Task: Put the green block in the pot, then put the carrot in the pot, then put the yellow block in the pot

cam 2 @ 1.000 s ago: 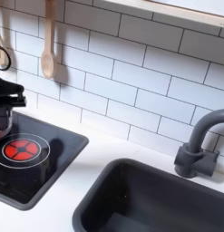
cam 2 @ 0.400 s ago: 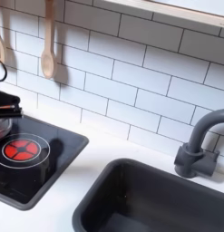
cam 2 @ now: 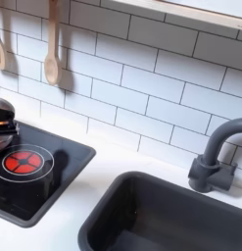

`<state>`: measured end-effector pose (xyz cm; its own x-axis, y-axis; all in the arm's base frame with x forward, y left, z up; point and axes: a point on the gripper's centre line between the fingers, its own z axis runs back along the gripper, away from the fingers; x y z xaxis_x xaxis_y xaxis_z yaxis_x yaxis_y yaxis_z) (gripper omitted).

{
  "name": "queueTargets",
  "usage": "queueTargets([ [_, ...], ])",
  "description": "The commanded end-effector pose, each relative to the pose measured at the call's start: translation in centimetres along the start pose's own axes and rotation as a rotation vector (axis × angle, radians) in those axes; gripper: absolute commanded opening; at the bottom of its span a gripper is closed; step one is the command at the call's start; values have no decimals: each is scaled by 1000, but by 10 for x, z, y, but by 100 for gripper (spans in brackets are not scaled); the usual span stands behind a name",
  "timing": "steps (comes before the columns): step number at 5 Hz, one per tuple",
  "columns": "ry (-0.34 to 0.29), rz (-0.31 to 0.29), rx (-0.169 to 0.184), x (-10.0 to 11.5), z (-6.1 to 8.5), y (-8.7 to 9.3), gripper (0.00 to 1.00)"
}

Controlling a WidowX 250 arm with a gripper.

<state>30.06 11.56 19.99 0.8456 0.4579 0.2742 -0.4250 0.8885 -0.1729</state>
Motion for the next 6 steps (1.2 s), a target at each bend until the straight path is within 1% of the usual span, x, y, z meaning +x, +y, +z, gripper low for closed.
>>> queueTargets([
  [1,26,3,2,-7,-5,11,0],
  [2,40,-4,12,-9,-9,16,0],
  [3,41,7,13,-10,-9,18,0],
  [4,44,7,10,-8,-11,17,0],
  [5,43,6,18,-6,-11,20,0],
  [6,68,11,16,-8,-19,21,0],
])
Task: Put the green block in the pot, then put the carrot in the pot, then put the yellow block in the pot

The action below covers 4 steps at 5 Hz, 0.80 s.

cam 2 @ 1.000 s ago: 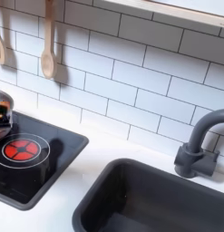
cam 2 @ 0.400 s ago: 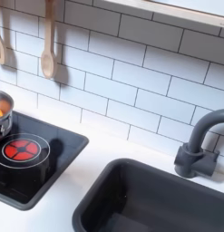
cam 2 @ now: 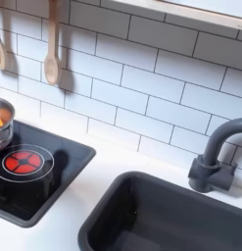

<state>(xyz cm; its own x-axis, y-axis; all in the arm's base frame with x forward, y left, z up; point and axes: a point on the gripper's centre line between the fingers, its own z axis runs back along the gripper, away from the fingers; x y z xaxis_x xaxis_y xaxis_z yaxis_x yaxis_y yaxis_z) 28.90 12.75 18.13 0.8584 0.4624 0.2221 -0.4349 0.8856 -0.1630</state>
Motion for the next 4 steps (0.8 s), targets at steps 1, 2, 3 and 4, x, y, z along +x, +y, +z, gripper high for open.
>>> queueTargets([
  [1,33,-23,18,8,-14,2,0],
  [2,35,-26,23,14,-17,4,0],
  [3,46,-31,27,17,-23,6,0],
  [4,55,-37,33,17,-29,10,0],
])
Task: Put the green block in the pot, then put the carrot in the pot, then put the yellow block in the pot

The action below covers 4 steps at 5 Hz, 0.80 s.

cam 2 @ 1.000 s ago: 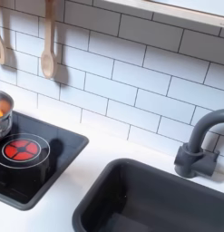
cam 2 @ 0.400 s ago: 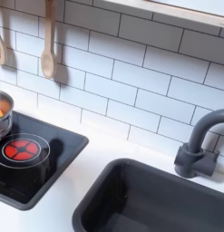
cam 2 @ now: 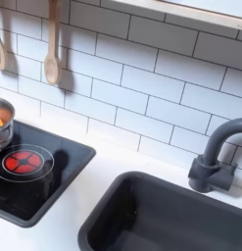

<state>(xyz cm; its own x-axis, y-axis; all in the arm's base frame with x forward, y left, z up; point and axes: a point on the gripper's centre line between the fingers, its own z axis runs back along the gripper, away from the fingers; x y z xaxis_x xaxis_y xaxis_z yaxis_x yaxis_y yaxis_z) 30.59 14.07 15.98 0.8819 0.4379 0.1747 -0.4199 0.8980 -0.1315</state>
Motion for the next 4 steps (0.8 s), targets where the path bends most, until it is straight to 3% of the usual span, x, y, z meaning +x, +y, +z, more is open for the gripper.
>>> queueTargets([
  [1,1,-18,5,4,-6,2,0],
  [4,18,-34,12,6,-16,3,0],
])
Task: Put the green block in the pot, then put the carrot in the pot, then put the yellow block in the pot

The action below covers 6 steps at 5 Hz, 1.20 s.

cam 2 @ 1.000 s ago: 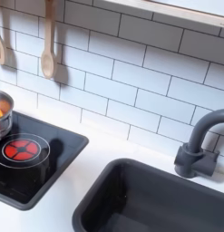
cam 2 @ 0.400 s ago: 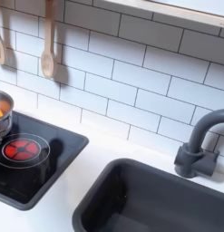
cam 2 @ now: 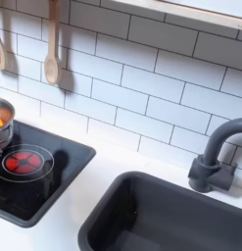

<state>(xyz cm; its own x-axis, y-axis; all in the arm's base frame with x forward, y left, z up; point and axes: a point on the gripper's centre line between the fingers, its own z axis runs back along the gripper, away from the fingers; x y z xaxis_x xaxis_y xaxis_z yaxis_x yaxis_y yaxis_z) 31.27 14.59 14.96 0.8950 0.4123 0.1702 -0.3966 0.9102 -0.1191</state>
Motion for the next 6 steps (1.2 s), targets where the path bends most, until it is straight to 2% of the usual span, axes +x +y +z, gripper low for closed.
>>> queueTargets([
  [1,0,-9,12,1,-4,-1,0],
  [3,10,-28,13,-2,-11,-6,0],
  [6,18,-12,19,0,-17,-1,0],
])
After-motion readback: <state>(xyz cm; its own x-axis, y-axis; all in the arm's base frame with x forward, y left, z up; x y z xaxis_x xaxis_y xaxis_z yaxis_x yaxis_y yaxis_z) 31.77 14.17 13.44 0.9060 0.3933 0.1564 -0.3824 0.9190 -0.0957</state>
